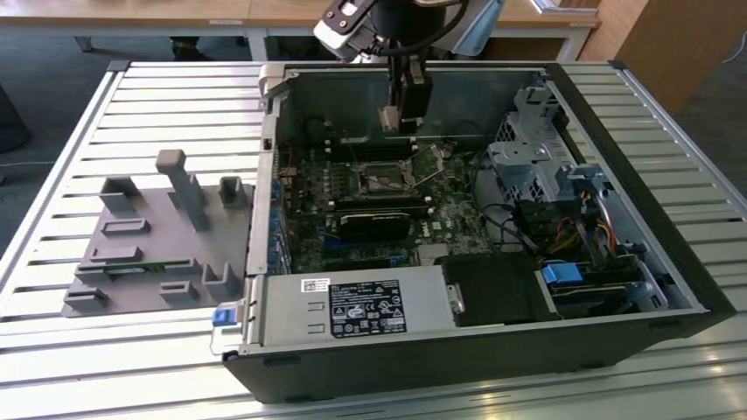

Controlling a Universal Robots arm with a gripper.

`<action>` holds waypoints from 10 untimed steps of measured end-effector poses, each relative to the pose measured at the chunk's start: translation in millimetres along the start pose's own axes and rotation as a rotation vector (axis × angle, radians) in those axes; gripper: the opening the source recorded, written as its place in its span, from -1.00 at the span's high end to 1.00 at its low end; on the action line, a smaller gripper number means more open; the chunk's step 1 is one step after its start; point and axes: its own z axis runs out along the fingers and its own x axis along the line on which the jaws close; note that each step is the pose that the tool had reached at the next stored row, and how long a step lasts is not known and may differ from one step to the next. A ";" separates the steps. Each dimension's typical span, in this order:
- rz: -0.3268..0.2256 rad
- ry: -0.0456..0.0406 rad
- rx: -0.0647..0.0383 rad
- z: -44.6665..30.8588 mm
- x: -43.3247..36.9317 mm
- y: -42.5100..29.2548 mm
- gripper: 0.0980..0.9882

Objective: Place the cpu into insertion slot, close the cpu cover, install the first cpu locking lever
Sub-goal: 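Place the cpu into insertion slot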

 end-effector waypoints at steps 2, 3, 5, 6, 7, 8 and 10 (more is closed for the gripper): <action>0.000 0.0000 0.000 3.6 0.4 -0.3 0.01; 0.000 0.0000 0.000 5.2 0.5 -0.4 0.01; 0.000 -0.0001 0.000 7.7 0.5 -0.6 0.01; 0.000 -0.0001 0.000 8.5 0.5 -0.7 0.01; 0.000 -0.0002 0.000 9.0 0.6 -0.7 0.01; 0.000 -0.0001 0.000 9.5 0.5 -0.8 0.01; 0.000 -0.0001 0.000 10.6 0.5 -0.9 0.01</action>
